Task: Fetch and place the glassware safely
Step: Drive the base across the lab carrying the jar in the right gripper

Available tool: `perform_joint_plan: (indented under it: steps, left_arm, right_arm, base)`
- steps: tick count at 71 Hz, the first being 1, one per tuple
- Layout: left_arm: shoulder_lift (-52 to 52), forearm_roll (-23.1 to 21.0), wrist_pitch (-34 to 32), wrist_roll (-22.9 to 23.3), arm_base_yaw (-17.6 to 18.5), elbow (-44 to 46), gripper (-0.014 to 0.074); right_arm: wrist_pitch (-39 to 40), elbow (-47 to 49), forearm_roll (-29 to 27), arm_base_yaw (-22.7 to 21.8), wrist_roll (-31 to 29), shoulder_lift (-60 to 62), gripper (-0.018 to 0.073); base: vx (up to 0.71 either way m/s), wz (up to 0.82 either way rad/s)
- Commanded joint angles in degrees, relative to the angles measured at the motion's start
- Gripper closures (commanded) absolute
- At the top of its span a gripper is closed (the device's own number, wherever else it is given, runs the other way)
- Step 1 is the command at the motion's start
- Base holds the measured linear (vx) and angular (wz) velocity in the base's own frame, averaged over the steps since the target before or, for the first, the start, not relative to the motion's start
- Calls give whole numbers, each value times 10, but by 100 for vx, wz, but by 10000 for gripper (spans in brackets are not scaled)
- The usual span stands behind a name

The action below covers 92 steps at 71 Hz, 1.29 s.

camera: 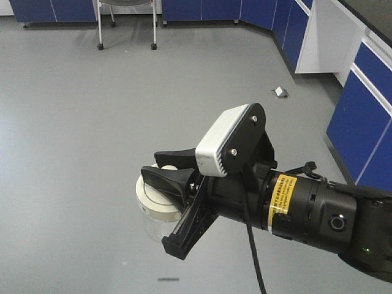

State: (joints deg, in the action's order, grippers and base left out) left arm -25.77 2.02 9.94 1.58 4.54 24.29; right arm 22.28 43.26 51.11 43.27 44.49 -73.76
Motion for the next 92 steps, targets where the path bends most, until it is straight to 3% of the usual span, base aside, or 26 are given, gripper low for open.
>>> perform_joint_plan:
  steps: [1, 92]
  left_arm:
    - [-2, -2, -40, 5, 4, 15, 603]
    - [-2, -2, -36, 5, 4, 15, 603]
  right_arm:
    - [42, 18, -13, -2, 0, 20, 563]
    - [40, 18, -13, -2, 0, 17, 563]
  base:
    - [65, 1]
    - [68, 0]
